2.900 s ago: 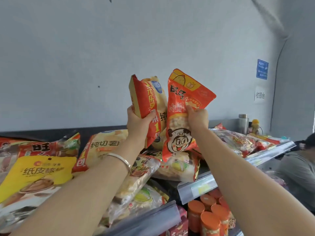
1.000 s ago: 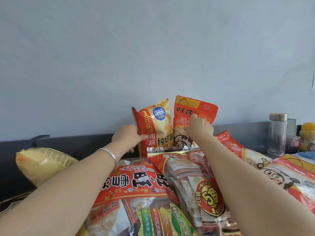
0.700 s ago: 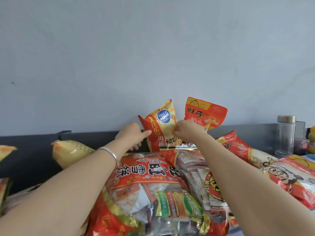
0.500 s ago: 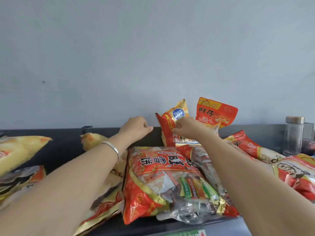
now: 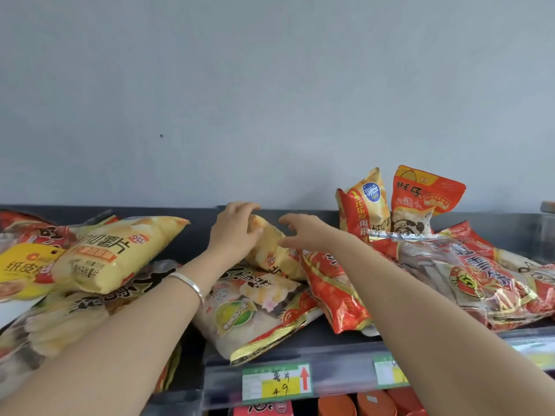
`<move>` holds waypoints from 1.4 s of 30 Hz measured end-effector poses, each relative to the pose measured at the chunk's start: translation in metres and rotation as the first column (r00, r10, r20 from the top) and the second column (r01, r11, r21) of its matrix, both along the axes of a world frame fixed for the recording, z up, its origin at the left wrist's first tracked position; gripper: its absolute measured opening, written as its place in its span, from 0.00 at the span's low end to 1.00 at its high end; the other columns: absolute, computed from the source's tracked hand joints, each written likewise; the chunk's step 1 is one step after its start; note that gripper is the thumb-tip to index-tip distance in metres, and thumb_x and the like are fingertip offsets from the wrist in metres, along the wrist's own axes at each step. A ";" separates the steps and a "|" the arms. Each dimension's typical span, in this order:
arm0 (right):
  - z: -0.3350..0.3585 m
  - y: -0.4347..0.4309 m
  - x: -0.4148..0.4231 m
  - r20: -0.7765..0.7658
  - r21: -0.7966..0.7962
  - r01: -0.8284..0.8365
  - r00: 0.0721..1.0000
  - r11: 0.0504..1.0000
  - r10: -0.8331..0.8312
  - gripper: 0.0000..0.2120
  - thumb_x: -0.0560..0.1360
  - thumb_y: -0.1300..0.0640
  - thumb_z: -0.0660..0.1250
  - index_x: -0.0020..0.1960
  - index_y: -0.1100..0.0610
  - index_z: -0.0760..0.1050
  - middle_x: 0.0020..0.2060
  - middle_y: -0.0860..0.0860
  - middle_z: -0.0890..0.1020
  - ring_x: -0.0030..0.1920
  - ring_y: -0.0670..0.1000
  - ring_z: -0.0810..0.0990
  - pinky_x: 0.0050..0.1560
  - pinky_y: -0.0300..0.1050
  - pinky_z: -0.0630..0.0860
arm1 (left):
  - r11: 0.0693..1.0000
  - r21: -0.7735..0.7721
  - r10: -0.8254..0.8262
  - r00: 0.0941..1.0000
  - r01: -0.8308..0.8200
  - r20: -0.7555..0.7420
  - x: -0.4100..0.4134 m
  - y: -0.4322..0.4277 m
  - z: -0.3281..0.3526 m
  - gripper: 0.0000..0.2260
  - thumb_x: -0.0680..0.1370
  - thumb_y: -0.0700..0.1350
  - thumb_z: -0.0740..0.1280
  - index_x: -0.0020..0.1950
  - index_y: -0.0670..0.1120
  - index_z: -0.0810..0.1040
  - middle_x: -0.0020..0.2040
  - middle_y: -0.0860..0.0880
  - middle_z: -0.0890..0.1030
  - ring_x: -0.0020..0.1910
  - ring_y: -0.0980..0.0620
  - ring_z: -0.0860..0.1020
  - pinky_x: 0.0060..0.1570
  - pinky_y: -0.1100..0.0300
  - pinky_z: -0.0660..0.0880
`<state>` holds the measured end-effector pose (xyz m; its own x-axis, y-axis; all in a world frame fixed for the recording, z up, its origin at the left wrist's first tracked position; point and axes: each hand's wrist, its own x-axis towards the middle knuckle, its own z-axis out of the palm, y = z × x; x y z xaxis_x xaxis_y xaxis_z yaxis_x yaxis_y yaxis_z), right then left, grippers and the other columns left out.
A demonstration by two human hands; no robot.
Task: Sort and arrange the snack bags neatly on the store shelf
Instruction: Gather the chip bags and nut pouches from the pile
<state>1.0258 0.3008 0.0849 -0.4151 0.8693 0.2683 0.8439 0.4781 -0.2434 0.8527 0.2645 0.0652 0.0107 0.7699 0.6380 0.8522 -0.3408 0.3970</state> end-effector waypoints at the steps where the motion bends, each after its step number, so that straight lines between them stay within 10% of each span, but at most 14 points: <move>1: -0.002 0.000 -0.008 0.018 0.001 0.000 1.000 1.000 0.000 0.35 0.75 0.48 0.68 0.77 0.55 0.58 0.73 0.54 0.67 0.70 0.55 0.68 0.67 0.49 0.68 | 0.999 -0.035 -0.019 0.999 0.021 0.043 -0.005 -0.003 -0.005 0.22 0.78 0.45 0.65 0.71 0.51 0.66 0.71 0.46 0.64 0.68 0.46 0.66 0.64 0.51 0.67; 7: -0.015 0.011 -0.062 -0.095 -0.007 0.046 0.994 0.999 -0.047 0.49 0.68 0.40 0.73 0.78 0.47 0.48 0.73 0.57 0.64 0.70 0.60 0.67 0.66 0.58 0.70 | 0.987 -0.143 -0.045 0.982 0.072 0.182 -0.030 -0.019 -0.017 0.28 0.78 0.42 0.65 0.75 0.50 0.57 0.72 0.44 0.60 0.70 0.46 0.65 0.64 0.59 0.62; 14: -0.022 0.022 -0.072 -0.272 0.159 0.159 0.956 0.975 -0.112 0.19 0.77 0.52 0.63 0.67 0.53 0.69 0.56 0.55 0.79 0.53 0.58 0.79 0.47 0.50 0.77 | 0.962 -0.267 0.007 0.976 0.052 0.218 -0.044 -0.022 -0.024 0.28 0.78 0.44 0.65 0.75 0.49 0.56 0.72 0.42 0.63 0.69 0.45 0.66 0.62 0.59 0.65; 19: 0.007 0.023 -0.052 -0.783 -0.029 -0.001 0.622 1.000 -0.022 0.19 0.76 0.48 0.68 0.63 0.56 0.74 0.53 0.54 0.81 0.53 0.55 0.81 0.52 0.52 0.79 | 0.924 -0.381 0.043 0.980 0.035 0.195 -0.035 -0.016 -0.030 0.30 0.78 0.47 0.65 0.76 0.49 0.56 0.73 0.41 0.62 0.72 0.45 0.64 0.66 0.54 0.64; 30: 0.010 0.043 -0.030 -0.945 -0.231 -0.349 0.304 0.908 -0.123 0.15 0.79 0.52 0.64 0.63 0.57 0.70 0.49 0.55 0.83 0.44 0.55 0.83 0.45 0.56 0.81 | 0.934 -0.220 -0.072 0.750 0.283 0.658 -0.021 0.001 -0.020 0.39 0.73 0.49 0.72 0.76 0.53 0.51 0.69 0.50 0.69 0.69 0.47 0.67 0.67 0.47 0.63; 34: 0.014 0.049 -0.037 -0.924 -0.306 -0.386 0.343 0.870 -0.172 0.23 0.79 0.48 0.63 0.70 0.57 0.64 0.48 0.54 0.82 0.43 0.54 0.82 0.44 0.54 0.81 | 0.929 -0.180 -0.066 0.624 0.322 0.779 -0.023 0.015 -0.027 0.38 0.69 0.50 0.75 0.72 0.56 0.57 0.63 0.50 0.75 0.61 0.48 0.74 0.64 0.42 0.70; 37: 0.012 0.050 -0.045 -0.832 -0.390 -0.421 0.542 0.819 -0.118 0.37 0.72 0.45 0.73 0.74 0.53 0.59 0.57 0.55 0.80 0.50 0.56 0.83 0.44 0.55 0.81 | 0.966 -0.086 -0.065 0.553 0.243 0.831 -0.019 0.027 -0.023 0.34 0.72 0.47 0.73 0.73 0.54 0.57 0.60 0.50 0.75 0.58 0.49 0.75 0.60 0.46 0.73; 42: 0.006 0.063 -0.046 -0.810 -0.320 -0.299 0.579 0.899 -0.096 0.34 0.61 0.51 0.81 0.63 0.54 0.72 0.50 0.54 0.84 0.48 0.56 0.85 0.49 0.57 0.82 | 0.949 -0.162 -0.104 0.753 0.271 0.649 -0.015 0.034 -0.018 0.27 0.77 0.48 0.67 0.73 0.54 0.58 0.65 0.51 0.73 0.63 0.48 0.73 0.63 0.48 0.70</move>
<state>0.9801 0.3636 0.0908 -0.2965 0.9360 0.1899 0.1613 0.2451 -0.9560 0.8378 0.2987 0.0474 -0.1657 0.9196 0.3562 0.3120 -0.2938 0.9035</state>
